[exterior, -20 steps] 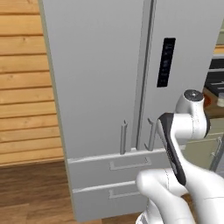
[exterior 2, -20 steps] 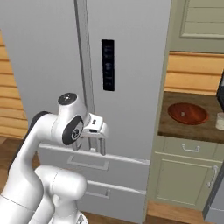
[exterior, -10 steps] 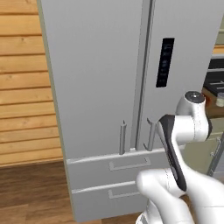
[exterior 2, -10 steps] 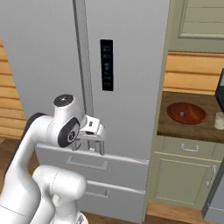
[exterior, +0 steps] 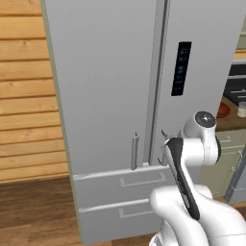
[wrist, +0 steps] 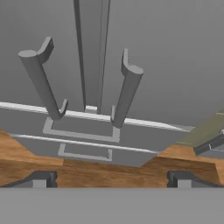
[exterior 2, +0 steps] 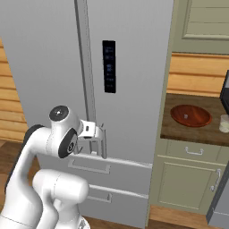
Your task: Grab a lemon wedge from the fridge and one ice cube from the ice bowl, and put them in the glass of lemonade.
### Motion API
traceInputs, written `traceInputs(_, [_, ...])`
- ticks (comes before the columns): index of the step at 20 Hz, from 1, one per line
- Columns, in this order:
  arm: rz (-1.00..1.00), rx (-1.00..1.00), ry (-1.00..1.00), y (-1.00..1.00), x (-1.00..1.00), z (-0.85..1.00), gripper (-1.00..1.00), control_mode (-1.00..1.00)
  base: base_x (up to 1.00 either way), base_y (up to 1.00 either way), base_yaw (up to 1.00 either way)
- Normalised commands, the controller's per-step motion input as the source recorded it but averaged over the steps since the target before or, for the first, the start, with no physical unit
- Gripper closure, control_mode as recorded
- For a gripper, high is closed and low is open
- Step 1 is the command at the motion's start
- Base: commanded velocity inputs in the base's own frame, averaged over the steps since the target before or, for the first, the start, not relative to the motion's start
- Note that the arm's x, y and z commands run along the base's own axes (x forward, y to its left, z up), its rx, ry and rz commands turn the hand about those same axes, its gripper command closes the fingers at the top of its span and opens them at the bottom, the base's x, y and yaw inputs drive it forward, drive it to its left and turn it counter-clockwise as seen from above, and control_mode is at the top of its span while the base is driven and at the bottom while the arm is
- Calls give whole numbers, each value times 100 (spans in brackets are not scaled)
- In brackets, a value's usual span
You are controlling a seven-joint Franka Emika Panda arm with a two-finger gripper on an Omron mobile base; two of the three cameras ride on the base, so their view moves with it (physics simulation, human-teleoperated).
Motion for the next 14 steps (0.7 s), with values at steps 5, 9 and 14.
traceInputs(5, [0,7,13,-5,91,-42,-100,-100,0,0,0])
traceInputs(9, [-8,12,8,-46,70,-21,-100,-100,0,0,0])
traceInputs(14, [-4,6,2,-20,34,-15,-100,-100,0,0,0])
